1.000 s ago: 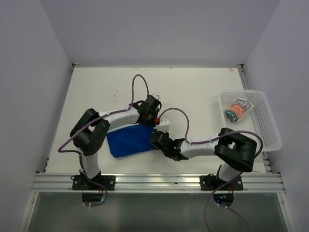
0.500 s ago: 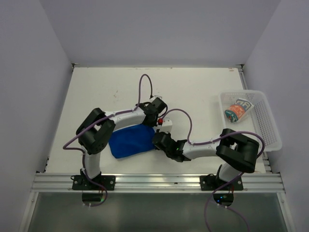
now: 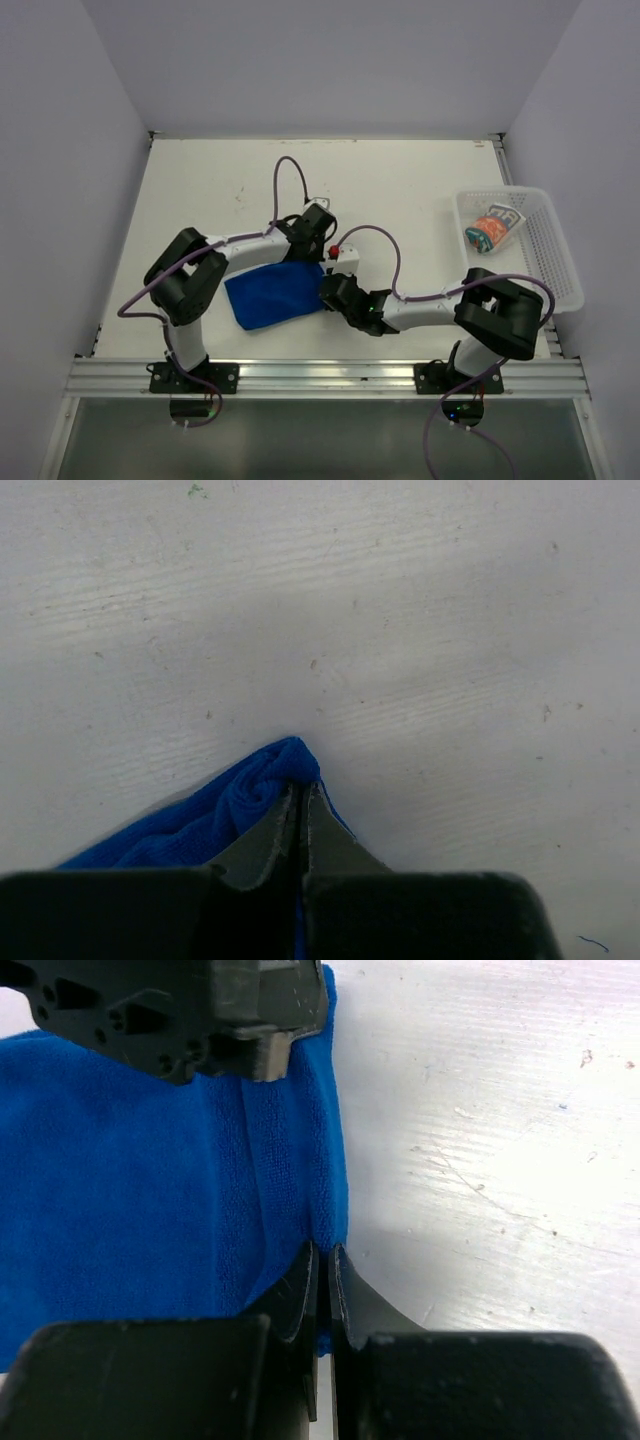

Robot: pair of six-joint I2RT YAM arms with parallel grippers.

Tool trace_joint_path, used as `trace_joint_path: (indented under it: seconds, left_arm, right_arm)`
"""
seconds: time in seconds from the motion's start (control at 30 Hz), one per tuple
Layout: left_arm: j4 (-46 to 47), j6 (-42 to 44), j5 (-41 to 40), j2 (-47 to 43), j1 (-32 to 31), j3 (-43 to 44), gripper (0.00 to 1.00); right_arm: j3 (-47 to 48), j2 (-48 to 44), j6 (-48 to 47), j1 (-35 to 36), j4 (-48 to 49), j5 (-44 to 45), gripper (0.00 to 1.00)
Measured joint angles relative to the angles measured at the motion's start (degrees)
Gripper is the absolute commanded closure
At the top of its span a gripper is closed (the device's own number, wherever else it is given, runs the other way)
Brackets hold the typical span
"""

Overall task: Roll the towels
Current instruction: Roll the towel

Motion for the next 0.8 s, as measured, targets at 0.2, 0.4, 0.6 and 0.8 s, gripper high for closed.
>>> trace_joint_path:
  seconds: [0.2,0.4,0.6,0.8]
  left_arm:
    - [11.26,-2.93,7.58,-6.95,2.34,-9.7,1.0]
    - [17.86,-4.42,12.74,-10.23,3.23,-12.52,1.0]
    - [24.3,-5.75,16.74,-11.69,3.76,-15.76,1.0]
    - [29.94,-7.39,20.35,-12.02,4.98,-19.39,1.0]
  right_arm:
    - [0.0,-1.18,-2.49,0.28,-2.95,1.2,1.0]
    - [0.11,-3.21,-5.01,1.09,-7.39,4.83,1.0]
    - [2.12,-3.76,-8.09,3.76,-12.87,9.55,1.0]
    - [6.78,-0.52,-10.8,8.13,-19.08,15.02,1.0]
